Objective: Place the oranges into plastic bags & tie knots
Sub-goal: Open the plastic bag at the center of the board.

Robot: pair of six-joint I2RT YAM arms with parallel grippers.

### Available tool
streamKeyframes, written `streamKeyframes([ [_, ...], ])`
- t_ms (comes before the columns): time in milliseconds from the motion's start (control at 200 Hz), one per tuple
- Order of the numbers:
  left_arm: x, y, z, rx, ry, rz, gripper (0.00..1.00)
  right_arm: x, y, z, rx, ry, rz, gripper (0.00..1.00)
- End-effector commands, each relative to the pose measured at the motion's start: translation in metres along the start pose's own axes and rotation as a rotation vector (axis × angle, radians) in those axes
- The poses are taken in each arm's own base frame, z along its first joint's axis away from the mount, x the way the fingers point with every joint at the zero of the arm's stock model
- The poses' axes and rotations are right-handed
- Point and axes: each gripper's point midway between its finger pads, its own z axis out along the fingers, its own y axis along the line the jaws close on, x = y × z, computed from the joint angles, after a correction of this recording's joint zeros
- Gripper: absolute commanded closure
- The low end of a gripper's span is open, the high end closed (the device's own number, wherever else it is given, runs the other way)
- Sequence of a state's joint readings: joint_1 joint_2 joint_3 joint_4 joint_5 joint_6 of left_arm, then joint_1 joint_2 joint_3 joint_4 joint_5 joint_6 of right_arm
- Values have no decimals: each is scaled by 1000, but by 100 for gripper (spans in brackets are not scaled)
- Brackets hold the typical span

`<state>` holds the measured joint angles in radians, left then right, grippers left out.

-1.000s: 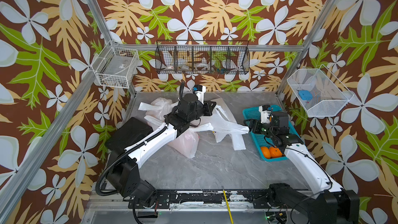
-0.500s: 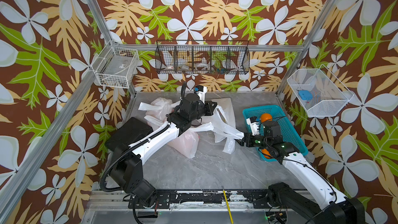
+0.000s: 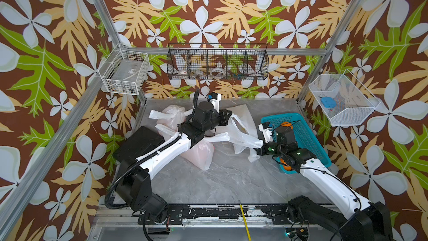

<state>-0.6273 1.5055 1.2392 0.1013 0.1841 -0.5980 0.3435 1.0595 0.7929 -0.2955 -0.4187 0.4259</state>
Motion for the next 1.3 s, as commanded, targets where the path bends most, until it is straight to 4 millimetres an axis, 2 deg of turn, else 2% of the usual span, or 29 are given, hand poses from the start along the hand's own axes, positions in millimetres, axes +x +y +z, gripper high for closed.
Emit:
streamKeyframes([
  [0, -7, 0, -13, 3, -43, 78, 100, -24, -15, -18, 157, -47, -121, 100],
  [70, -3, -1, -23, 21, -52, 140, 98, -42, -15, -30, 223, -57, -195, 100],
  [110, 0, -3, -28, 36, -57, 180, 86, -53, -12, -36, 236, -64, -238, 100],
  [175, 4, -5, -38, 55, -62, 239, 59, -66, -1, -39, 215, -69, -284, 100],
  [225, 6, -12, -46, 91, -67, 277, 48, -72, 13, -38, 151, -68, -314, 100],
  [300, 6, -25, -60, 154, -88, 318, 39, -79, 30, -36, 67, -74, -327, 100],
  [370, 11, -39, -68, 205, -99, 353, 34, -86, 38, -35, 30, -92, -312, 100],
  [475, 38, -58, -66, 196, -93, 504, 25, -92, 41, -33, 16, -101, -285, 100],
  [545, 53, -59, -60, 161, -79, 543, 24, -95, 42, -33, 18, -109, -271, 100],
  [731, 86, -43, -35, 78, -76, 565, 22, -98, 47, -37, 2, -118, -250, 100],
  [816, 94, -38, -21, 80, -76, 553, 22, -99, 49, -40, -6, -124, -245, 100],
  [1176, 113, -49, 48, 184, -93, 564, 20, -95, 54, -45, -31, -125, -235, 100],
  [1296, 108, -30, 68, 71, -116, 585, 24, -93, 54, -48, -28, -120, -240, 100],
])
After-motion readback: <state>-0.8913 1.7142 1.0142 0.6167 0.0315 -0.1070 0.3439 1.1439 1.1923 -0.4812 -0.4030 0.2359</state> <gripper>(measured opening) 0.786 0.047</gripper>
